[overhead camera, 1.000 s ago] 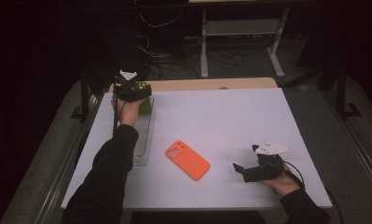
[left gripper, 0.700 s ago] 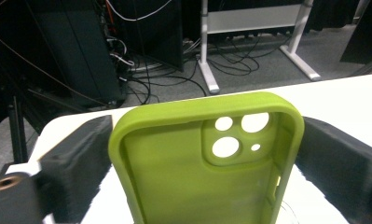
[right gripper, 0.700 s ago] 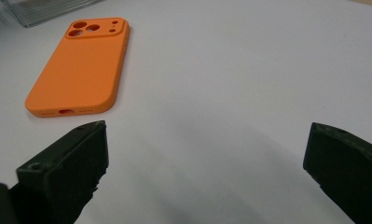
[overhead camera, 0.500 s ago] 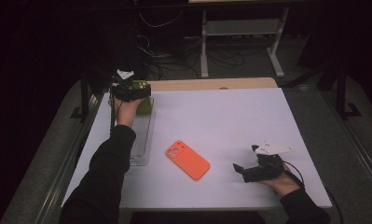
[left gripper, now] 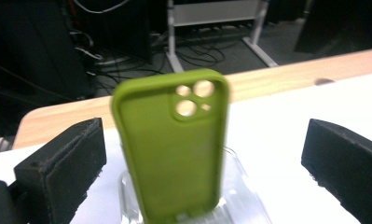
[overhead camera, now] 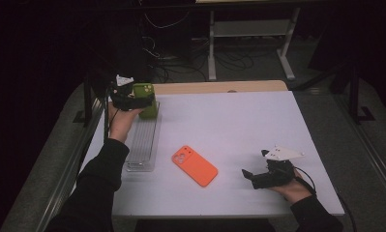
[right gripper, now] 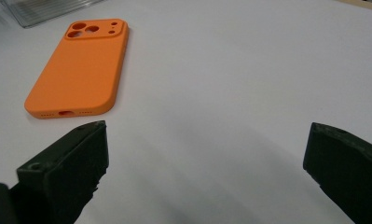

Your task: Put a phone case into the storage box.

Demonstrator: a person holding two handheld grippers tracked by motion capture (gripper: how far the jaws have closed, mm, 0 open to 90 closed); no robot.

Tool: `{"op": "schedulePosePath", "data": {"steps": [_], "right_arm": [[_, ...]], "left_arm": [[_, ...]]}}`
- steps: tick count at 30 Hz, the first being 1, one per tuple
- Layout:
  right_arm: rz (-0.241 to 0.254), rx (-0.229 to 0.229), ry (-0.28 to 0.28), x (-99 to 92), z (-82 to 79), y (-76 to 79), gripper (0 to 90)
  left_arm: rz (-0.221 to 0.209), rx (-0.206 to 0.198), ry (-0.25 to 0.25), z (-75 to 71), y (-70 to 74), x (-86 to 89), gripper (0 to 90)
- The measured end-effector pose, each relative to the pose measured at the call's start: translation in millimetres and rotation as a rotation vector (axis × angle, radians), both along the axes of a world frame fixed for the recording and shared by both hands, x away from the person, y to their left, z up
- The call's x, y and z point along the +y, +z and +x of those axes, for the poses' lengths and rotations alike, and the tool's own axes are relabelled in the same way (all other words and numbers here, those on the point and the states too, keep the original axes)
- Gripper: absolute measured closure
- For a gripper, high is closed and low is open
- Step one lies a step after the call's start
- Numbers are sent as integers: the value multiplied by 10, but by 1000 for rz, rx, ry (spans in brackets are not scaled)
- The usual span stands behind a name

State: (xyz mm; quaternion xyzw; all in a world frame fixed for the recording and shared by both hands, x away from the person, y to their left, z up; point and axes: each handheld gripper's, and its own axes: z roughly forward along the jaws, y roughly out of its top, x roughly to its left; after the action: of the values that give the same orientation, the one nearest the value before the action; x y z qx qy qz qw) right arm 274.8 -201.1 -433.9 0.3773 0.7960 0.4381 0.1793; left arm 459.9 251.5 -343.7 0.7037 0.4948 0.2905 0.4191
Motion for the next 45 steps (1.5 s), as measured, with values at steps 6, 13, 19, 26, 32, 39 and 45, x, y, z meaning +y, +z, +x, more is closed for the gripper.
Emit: {"op": "schedulePosePath", "data": {"steps": [6,13,19,26,32,39,45], "right_arm": [[-2,12,7,35,4,6,0],[-1,4,3,21,0,8,0],[-1,6,1,27,23,6,0],[-2,7,11,37,30,10,0],[-1,9,11,32,41,13,0],[-2,22,1,38,47,24,0],[1,28,0,58,54,49,0]], "left_arm": [[14,-18,-102,-286,121,-110,0],[-3,-25,-250,-580,221,-294,0],[1,3,-385,-759,161,-475,0],[-10,43,-494,-917,52,-640,0],[-3,62,-588,-1076,-63,-716,0],[-8,71,-653,-1244,-210,-692,0],[-19,54,-676,-1406,-311,-628,0]]}}
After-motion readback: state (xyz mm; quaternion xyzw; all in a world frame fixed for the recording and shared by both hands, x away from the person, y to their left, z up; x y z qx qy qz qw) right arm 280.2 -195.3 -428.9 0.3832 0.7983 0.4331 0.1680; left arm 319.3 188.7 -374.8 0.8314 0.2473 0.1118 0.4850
